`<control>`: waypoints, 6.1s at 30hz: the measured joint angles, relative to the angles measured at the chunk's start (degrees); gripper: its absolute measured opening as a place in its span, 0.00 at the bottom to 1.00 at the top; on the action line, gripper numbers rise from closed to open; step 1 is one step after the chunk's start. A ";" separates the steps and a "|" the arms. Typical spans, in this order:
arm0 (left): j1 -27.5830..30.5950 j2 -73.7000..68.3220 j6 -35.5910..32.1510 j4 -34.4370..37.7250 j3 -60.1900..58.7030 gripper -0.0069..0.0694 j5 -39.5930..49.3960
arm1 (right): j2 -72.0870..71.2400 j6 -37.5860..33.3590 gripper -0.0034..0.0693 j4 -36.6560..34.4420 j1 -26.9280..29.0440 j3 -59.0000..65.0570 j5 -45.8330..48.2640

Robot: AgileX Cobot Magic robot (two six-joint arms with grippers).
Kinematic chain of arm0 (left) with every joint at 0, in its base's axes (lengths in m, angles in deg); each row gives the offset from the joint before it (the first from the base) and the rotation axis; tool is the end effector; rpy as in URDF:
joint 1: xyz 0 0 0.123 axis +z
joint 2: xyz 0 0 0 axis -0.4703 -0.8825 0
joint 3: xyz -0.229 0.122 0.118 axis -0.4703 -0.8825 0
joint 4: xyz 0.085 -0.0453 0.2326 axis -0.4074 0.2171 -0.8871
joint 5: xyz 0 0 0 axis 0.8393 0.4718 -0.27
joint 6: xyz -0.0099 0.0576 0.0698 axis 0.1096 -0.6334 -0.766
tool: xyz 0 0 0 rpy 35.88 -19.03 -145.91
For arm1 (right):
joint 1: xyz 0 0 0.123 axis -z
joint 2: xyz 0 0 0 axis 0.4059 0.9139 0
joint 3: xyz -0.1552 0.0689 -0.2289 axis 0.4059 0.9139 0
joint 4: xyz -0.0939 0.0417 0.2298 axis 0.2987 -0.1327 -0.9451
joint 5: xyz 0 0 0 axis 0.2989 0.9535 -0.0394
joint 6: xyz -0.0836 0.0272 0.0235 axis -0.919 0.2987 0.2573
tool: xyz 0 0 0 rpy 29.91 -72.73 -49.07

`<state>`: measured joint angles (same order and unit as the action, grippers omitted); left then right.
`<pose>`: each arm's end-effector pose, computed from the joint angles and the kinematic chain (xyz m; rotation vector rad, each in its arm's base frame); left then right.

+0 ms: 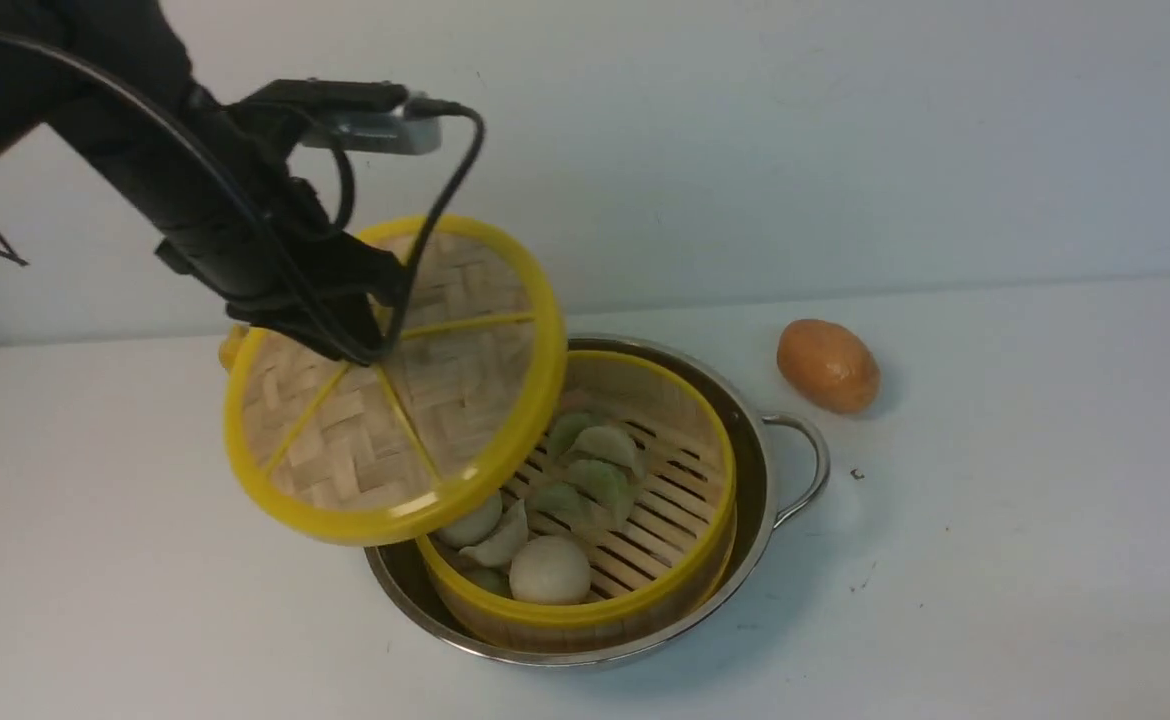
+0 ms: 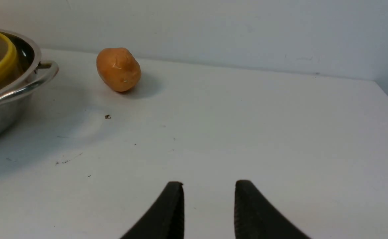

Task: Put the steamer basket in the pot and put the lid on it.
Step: Use the left arm to place the steamer lid on the steamer

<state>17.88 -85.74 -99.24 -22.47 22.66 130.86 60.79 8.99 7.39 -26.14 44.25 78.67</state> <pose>0.3691 -0.0864 0.3260 0.5496 2.7361 -0.3062 0.0522 0.0017 0.1701 -0.0769 1.8922 -0.0078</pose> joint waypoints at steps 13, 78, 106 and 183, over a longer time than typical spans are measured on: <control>-7.98 -0.57 9.17 -1.52 0.31 0.24 0.04 | 0.00 0.00 0.35 0.00 0.00 0.00 0.00; -18.54 -8.62 -4.35 -12.03 4.86 0.24 0.63 | 0.00 0.00 0.37 0.00 0.00 0.00 0.00; -18.54 -12.10 -3.14 -12.76 9.72 0.24 0.38 | 0.00 0.00 0.38 0.00 0.00 0.00 0.00; -18.56 -11.32 -2.84 -11.99 8.14 0.24 0.39 | 0.00 0.00 0.38 0.06 0.00 0.00 0.00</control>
<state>-0.67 -97.06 -102.08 -34.46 30.79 131.25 60.79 8.99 7.46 -26.14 44.25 78.67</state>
